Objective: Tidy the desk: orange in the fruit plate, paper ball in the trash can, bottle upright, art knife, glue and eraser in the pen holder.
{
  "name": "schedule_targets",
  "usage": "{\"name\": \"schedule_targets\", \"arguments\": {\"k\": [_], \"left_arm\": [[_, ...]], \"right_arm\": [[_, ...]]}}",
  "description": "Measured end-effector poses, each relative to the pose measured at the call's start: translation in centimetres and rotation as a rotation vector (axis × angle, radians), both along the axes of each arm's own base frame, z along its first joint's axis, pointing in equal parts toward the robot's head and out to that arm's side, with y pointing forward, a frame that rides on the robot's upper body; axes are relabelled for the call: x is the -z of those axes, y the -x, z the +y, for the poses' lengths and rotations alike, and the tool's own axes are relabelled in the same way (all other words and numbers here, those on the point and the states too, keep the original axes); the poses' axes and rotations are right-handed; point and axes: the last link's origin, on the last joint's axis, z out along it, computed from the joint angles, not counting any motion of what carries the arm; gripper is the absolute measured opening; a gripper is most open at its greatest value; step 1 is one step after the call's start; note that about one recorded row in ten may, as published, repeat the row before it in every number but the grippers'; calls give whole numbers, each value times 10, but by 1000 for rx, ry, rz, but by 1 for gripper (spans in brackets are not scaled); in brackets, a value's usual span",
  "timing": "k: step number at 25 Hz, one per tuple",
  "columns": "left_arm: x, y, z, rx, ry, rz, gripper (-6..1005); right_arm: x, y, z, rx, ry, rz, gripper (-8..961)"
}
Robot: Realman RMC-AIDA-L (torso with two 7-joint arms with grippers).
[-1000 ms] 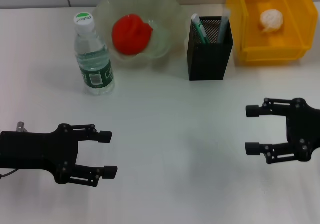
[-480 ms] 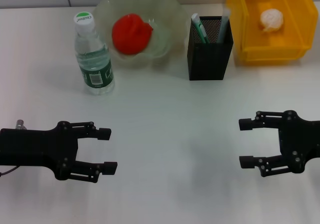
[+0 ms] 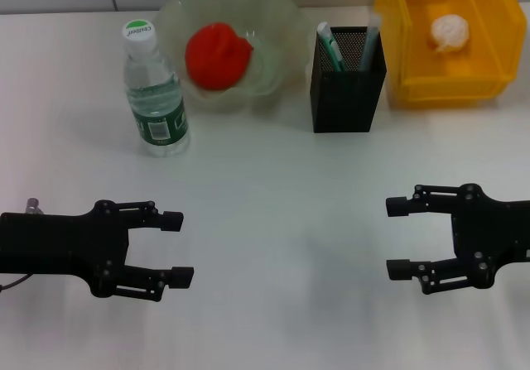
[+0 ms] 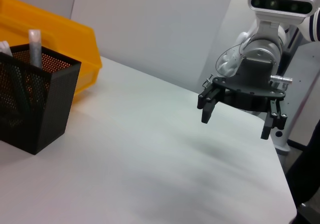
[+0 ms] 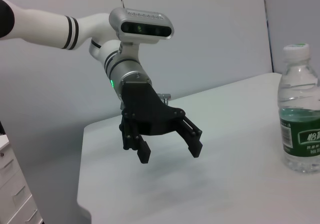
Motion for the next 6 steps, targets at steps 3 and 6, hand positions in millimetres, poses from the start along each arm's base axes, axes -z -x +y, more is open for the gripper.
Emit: {"name": "schedule_targets", "arguments": {"k": [3,6], "left_arm": [[0,0,0,-1,-1,0,864],[0,1,-1,-5,-1,1,864]], "right_arm": [[1,1,0,-3,3,1,833],[2,2,0,-4,2,3,833]]}}
